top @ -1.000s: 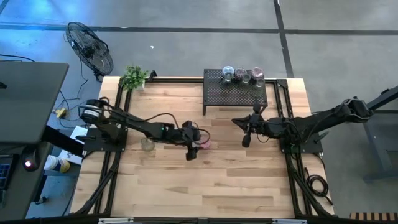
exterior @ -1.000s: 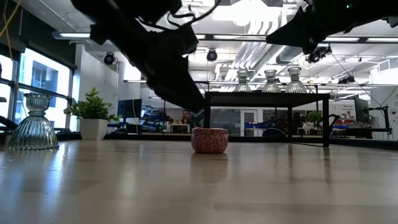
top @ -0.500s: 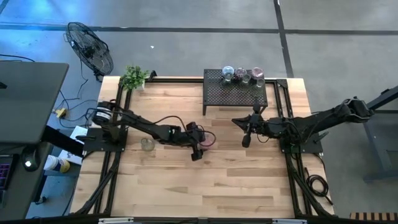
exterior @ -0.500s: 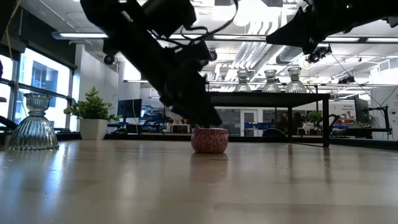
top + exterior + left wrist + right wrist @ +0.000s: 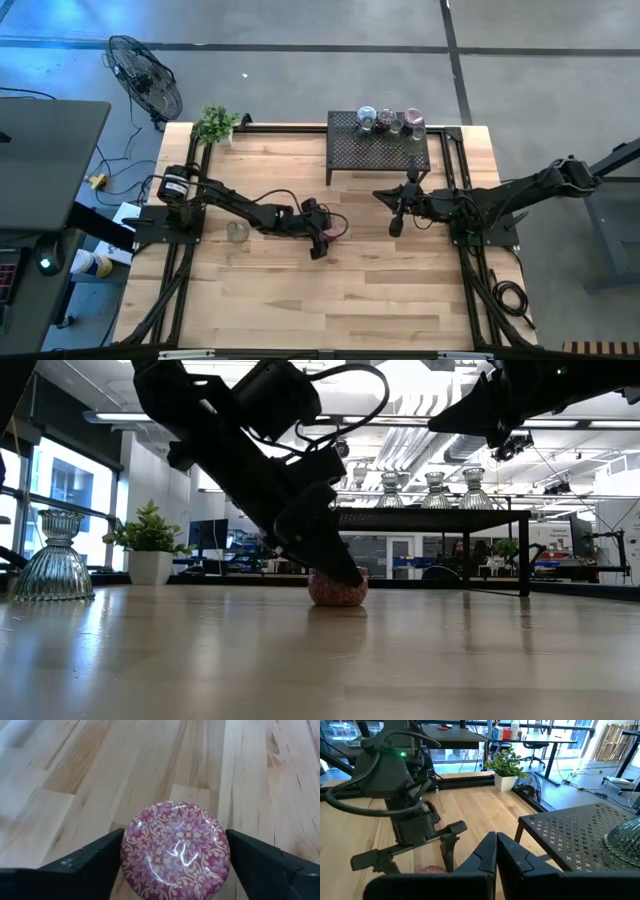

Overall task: Pick & Place candle stick holders
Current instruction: Put the pink scented candle on the shelf

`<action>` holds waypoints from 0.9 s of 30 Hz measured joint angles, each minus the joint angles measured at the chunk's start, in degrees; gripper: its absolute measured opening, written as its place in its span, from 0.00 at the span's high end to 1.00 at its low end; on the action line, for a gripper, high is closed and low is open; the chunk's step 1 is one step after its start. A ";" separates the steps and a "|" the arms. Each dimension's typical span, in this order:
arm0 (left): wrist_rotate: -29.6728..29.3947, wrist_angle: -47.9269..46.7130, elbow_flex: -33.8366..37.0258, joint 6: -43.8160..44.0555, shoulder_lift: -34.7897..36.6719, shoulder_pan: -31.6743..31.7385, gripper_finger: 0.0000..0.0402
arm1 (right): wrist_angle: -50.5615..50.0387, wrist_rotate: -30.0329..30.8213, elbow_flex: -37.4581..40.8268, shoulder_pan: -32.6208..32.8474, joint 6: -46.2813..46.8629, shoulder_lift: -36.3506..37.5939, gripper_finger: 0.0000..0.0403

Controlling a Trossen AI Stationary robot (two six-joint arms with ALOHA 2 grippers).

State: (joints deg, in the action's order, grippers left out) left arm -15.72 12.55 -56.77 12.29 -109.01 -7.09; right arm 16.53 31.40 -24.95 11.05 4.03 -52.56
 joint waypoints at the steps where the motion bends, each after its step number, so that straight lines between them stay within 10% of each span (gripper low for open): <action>1: -0.16 -0.06 0.00 0.00 0.00 0.00 0.19 | 0.00 -0.02 0.00 0.00 0.00 0.00 1.00; 13: 3.11 -3.06 0.09 -1.47 2.43 -0.04 0.29 | -0.30 -0.07 0.00 0.00 0.00 0.00 1.00; 27: 0.03 -16.32 0.06 -3.04 30.66 8.34 0.28 | -0.84 -0.15 -0.04 0.00 0.44 0.00 1.00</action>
State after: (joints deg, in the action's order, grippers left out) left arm -15.68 -3.77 -56.71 9.25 -78.35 1.25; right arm 15.69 31.25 -24.99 11.05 4.48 -52.56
